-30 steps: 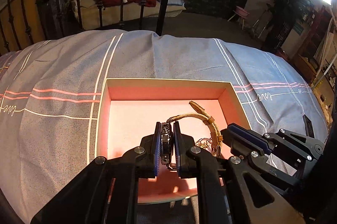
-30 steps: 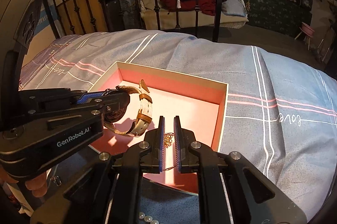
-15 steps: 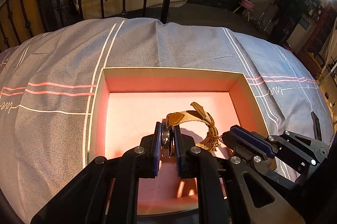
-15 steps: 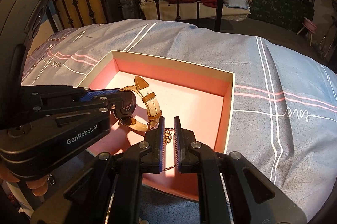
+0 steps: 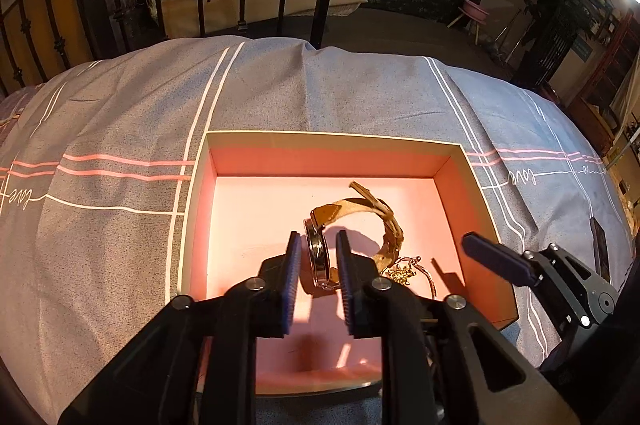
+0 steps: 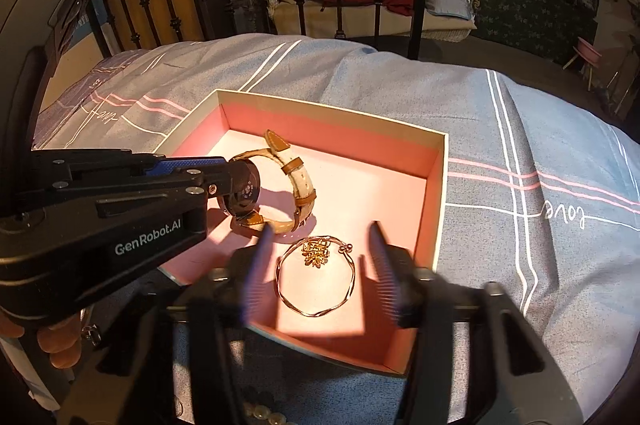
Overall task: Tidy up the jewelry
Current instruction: 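Lower the watch into the box and open the left gripper, then move the left gripper to the silver earring while the right gripper moves to the pearl bracelet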
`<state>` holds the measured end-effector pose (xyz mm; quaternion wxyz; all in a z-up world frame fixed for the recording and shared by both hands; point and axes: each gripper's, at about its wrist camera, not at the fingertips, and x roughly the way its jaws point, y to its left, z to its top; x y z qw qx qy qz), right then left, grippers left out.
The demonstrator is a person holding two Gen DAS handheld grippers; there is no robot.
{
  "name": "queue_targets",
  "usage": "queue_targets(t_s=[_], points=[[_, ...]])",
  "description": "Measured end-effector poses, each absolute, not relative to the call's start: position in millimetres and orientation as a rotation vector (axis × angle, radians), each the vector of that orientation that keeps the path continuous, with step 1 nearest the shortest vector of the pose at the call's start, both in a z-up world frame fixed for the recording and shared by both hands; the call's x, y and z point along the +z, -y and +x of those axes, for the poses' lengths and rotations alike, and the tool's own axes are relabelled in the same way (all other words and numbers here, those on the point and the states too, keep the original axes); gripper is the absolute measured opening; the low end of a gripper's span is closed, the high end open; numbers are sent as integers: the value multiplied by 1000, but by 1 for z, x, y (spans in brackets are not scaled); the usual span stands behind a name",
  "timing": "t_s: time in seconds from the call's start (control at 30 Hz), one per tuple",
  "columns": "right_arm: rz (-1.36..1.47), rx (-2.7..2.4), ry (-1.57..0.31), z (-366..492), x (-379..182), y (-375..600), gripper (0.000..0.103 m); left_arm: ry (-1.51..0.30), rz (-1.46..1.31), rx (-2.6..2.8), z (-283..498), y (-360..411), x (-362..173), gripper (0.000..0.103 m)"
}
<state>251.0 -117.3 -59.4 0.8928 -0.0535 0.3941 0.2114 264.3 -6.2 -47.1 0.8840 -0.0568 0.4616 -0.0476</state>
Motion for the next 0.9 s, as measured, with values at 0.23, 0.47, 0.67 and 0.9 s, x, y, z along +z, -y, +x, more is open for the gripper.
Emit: queue_targets(t_s=[0.23,0.47,0.67,0.9], points=[[-106,424,-728,217,-33,131,96,-818,-135,-116,221,2,-9,96],[-67,433,-713,153,-40,159,97,-858,-133,-172,154,-23,-27,96],[-61,483,-812,126,-72,154,97,-944,-79,-158,115,-31,-69,96],[-69,481,-836,127,-79,153,97,-942,-74,-147,100,-36,-78,77]])
